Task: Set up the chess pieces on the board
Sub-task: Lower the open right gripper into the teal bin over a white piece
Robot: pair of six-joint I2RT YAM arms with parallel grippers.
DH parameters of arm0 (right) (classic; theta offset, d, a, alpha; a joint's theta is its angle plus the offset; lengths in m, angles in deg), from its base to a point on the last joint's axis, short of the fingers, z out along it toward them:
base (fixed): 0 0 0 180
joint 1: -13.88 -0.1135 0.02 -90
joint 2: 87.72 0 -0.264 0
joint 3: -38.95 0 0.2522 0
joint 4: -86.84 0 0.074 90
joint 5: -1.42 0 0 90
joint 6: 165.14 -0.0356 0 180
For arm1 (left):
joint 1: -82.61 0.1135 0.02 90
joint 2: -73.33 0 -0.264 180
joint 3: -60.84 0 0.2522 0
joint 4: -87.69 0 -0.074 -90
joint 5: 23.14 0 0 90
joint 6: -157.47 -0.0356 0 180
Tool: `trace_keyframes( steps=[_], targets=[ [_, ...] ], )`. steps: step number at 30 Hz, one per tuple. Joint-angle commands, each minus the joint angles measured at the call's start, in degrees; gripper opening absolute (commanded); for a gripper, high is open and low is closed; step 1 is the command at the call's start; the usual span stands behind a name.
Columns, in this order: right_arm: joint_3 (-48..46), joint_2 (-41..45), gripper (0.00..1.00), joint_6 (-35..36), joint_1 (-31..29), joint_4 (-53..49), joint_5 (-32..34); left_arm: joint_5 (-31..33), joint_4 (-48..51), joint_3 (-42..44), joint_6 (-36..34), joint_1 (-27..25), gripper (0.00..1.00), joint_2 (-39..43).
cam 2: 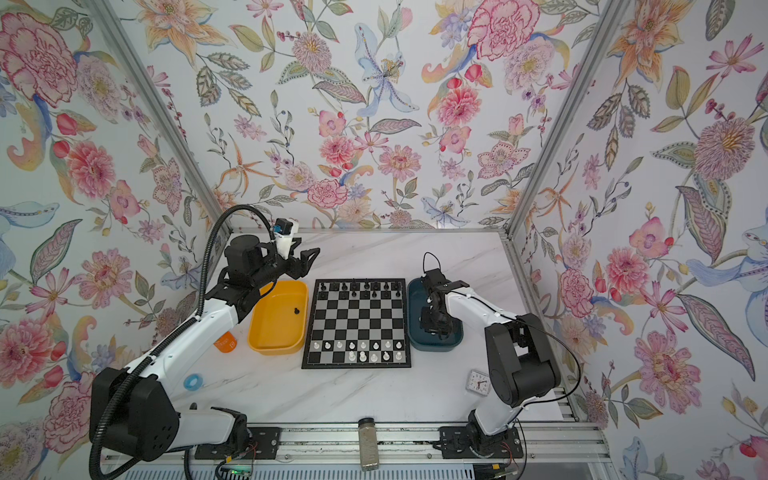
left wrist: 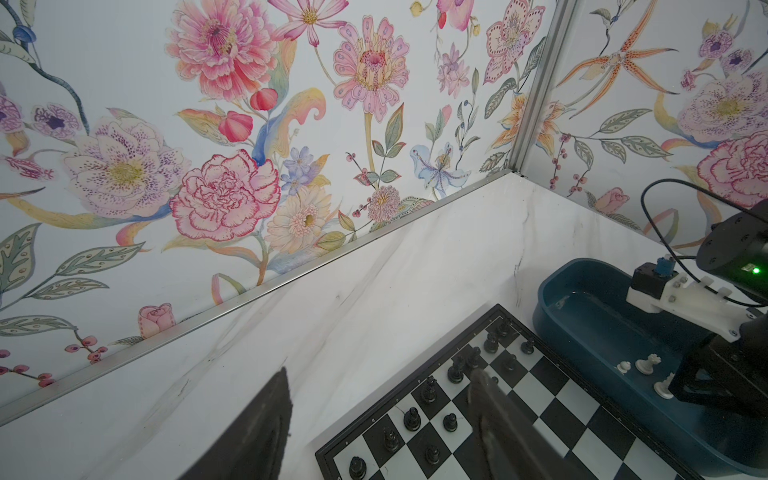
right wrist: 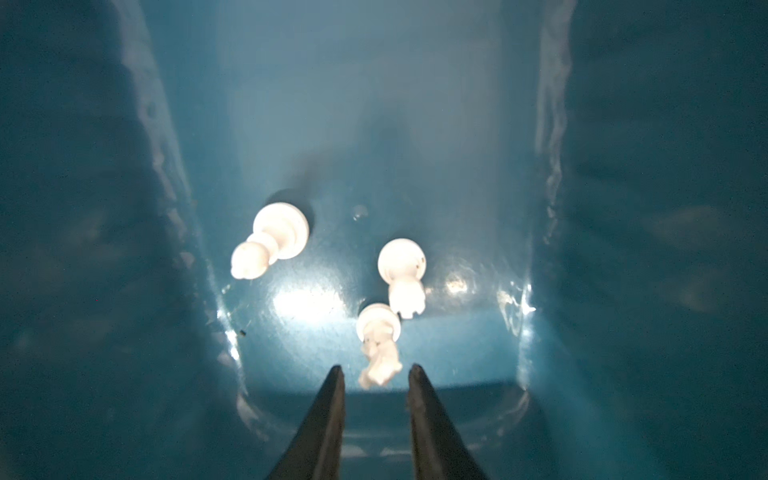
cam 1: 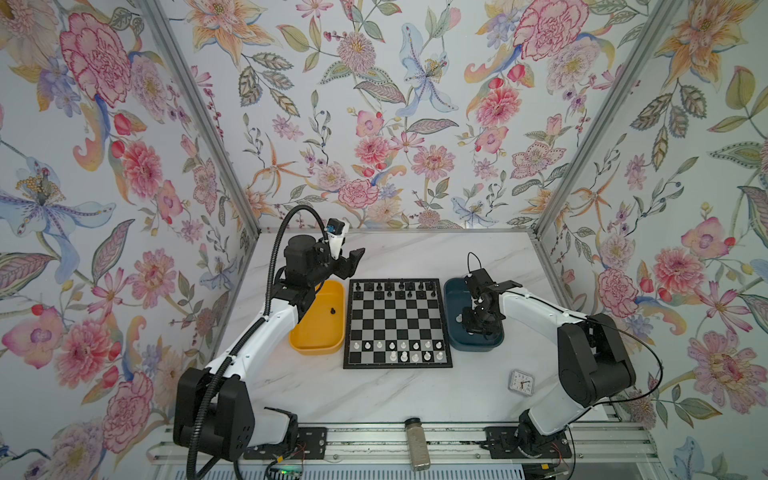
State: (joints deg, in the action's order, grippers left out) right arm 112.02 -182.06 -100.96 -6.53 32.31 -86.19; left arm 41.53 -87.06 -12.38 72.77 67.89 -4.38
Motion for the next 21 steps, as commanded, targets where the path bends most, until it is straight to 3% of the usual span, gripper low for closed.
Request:
trace_keyframes(
  steps=[1, 21],
  targets=[
    [1.16, -0.84, 0.28, -0.57, 0.38, -0.08, 0.82, -1.13, 0.77, -1.36, -0.64, 0.83, 0.69, 0.17],
    [1.60, -1.72, 0.18, -0.28, 0.72, 0.08, 1.06, -1.40, 0.77, -1.36, -0.55, 1.27, 0.69, 0.01]
  ],
)
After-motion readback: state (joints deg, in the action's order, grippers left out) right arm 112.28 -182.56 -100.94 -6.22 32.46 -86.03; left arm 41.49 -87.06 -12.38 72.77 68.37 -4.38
